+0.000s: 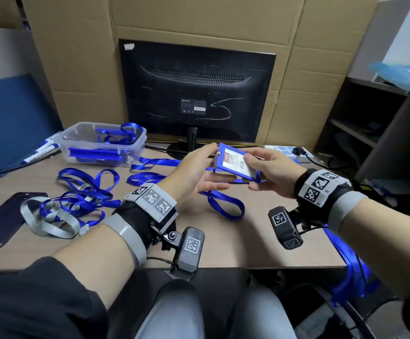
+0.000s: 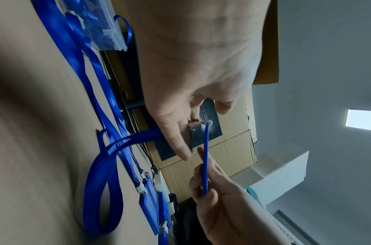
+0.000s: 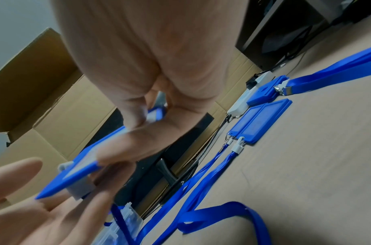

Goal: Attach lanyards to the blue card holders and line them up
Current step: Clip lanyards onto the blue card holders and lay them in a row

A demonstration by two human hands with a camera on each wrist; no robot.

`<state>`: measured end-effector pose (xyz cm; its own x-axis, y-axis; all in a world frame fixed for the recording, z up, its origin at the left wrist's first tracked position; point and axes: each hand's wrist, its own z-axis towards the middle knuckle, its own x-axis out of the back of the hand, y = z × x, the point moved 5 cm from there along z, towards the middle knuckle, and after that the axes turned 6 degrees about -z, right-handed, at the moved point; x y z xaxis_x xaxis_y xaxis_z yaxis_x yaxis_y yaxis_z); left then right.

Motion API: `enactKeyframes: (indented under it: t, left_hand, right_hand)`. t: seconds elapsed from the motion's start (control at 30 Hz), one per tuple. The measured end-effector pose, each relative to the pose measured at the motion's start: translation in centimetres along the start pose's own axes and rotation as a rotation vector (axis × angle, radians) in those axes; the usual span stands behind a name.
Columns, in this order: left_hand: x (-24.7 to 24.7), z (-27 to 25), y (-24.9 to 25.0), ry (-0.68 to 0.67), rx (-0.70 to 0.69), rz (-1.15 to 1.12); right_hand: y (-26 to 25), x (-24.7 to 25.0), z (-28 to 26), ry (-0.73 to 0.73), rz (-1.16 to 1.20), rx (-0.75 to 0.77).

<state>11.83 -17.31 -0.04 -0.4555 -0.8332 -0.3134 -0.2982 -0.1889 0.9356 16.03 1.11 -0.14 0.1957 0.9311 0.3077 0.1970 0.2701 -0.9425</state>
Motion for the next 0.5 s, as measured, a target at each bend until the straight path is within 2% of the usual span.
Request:
enactKeyframes:
  t: [0.1, 0.13, 0.23, 0.27, 0.33, 0.4, 0.5]
  left_hand:
    - [-0.6, 0.5, -0.5, 0.002, -0.033, -0.04]
    - [-0.6, 0.6, -0.6, 0.032, -0.046, 0.011]
    - [0.7, 1.6, -0.8, 0.252, -0.068, 0.446]
    - [1.3, 2.0, -1.0, 0.332, -0.051, 0.564]
    - [2.4, 2.7, -1.6, 0.434, -0.022, 0.643]
    - [3.2, 3.3, -2.3, 0.478, 0.036, 0.697]
    - [4.0, 3.8, -3.4, 0.537, 0.202, 0.748]
  right_hand:
    - [0.5, 1.5, 0.4, 0.158, 0.012, 0.022]
    - [0.8, 2.1, 0.6, 0.227, 0.023, 0.025]
    - [2.0, 4.7, 1.1, 0.466, 0.012, 0.006]
    - [2.5, 5.5, 1.3, 0.529, -0.011, -0.011]
    - [3.8, 7.0, 1.9, 0.61, -0.044, -0.062]
    - [5.4, 8.3, 2.3, 0.647, -0.047, -0.139]
    - [7.8, 9.6, 2.2, 0.68, -0.092, -0.26]
